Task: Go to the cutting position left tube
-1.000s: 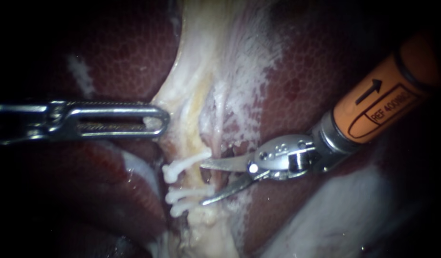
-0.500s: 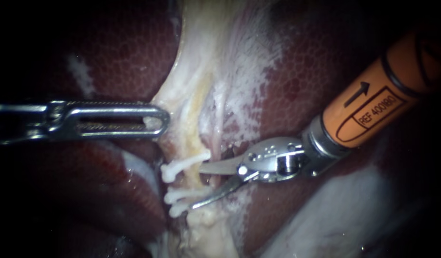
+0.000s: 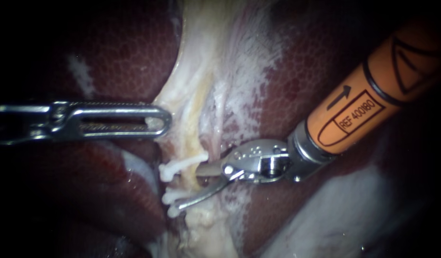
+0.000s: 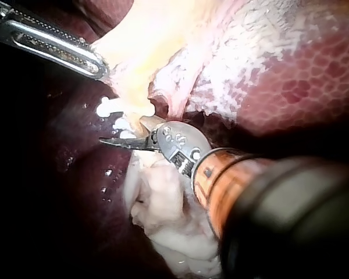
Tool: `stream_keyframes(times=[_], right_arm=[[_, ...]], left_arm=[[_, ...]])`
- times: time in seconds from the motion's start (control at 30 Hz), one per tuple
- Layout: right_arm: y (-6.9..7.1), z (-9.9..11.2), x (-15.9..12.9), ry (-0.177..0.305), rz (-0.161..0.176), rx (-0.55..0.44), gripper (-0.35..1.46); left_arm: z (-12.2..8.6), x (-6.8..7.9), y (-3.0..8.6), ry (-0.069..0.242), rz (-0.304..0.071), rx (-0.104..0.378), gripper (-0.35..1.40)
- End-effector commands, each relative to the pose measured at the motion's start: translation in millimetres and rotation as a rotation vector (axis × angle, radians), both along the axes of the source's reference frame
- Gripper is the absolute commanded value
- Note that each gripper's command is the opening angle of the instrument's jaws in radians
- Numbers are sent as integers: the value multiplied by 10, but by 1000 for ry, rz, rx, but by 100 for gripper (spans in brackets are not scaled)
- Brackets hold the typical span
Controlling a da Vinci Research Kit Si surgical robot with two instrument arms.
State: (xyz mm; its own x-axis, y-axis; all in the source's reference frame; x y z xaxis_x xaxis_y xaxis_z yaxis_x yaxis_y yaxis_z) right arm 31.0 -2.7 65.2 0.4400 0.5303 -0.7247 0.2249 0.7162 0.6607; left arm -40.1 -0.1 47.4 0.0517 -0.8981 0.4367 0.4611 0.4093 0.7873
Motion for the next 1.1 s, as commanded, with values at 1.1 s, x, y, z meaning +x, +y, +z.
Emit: stream_keyframes(times=[1.1], right_arm=[[3, 5, 0, -24, 9, 45, 24]], left_arm=[[2, -1, 0, 1, -1, -1, -35]])
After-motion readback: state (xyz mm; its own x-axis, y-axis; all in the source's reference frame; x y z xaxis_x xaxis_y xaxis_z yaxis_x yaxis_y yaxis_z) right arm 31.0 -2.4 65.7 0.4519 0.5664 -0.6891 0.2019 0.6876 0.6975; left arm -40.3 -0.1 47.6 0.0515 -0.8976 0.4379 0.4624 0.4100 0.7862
